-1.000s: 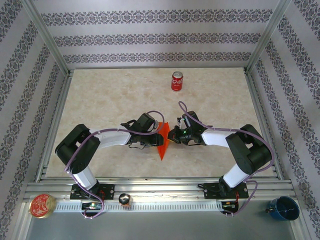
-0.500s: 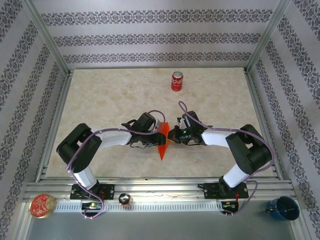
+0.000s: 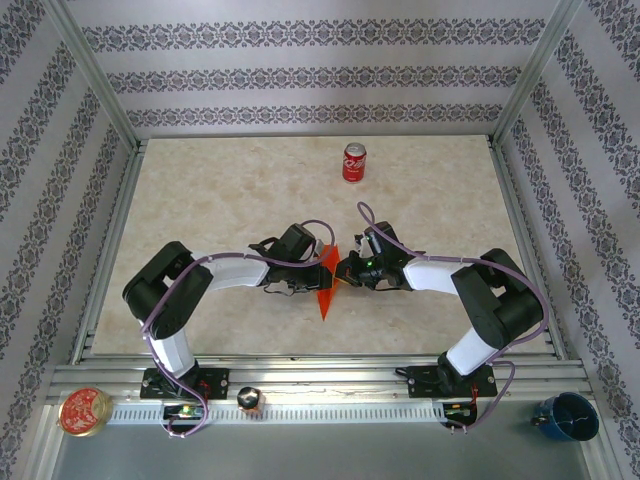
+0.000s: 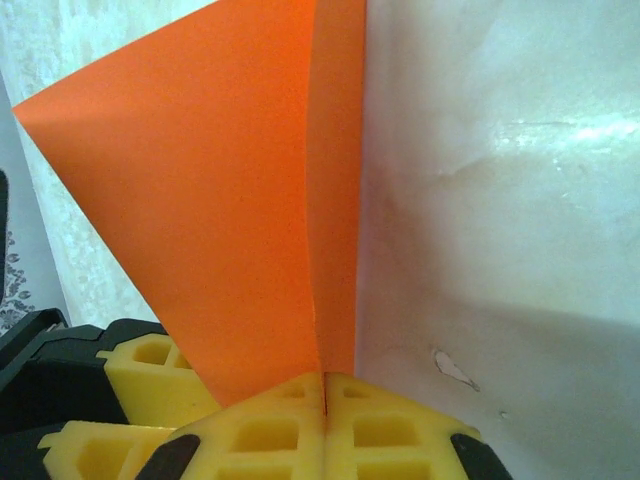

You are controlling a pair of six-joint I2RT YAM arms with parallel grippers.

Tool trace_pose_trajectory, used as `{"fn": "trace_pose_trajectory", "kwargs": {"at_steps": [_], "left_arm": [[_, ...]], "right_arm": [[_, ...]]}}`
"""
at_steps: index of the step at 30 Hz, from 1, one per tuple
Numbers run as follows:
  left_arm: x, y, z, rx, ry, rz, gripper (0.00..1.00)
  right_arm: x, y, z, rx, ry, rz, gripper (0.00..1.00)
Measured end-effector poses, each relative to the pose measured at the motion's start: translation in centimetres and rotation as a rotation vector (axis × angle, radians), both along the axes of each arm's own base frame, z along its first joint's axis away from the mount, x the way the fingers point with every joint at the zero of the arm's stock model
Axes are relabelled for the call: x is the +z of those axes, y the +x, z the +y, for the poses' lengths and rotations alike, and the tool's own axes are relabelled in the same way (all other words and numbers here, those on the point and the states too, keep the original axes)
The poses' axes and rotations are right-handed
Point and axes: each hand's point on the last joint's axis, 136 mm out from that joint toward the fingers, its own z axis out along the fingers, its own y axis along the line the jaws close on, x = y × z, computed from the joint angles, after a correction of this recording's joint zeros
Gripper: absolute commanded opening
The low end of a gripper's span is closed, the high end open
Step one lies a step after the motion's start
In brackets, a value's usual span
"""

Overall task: Fold a paper plane with a square sheet of paper (pick it up from the middle)
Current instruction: Pick up the paper plane from the center of the table.

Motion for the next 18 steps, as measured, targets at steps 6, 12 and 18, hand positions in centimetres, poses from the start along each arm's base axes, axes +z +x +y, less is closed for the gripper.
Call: {"fn": "trace_pose_trajectory", "kwargs": {"at_steps": [6, 12, 18], "left_arm": [[-0.1, 0.17, -0.07, -0.002, 0.013, 0.007, 0.18], [-0.43, 0.17, -0.2, -0.009, 0.024, 0.015, 0.14], [-1.01, 0.08, -0.25, -0.012, 0.046, 0.034, 0.14]], "right_arm": [[0.01, 0.0, 0.01, 0.0, 0.0, 0.0, 0.02], [0.01, 0.0, 0.01, 0.0, 0.0, 0.0, 0.02], [0.01, 0.0, 0.01, 0.0, 0.0, 0.0, 0.03]]}}
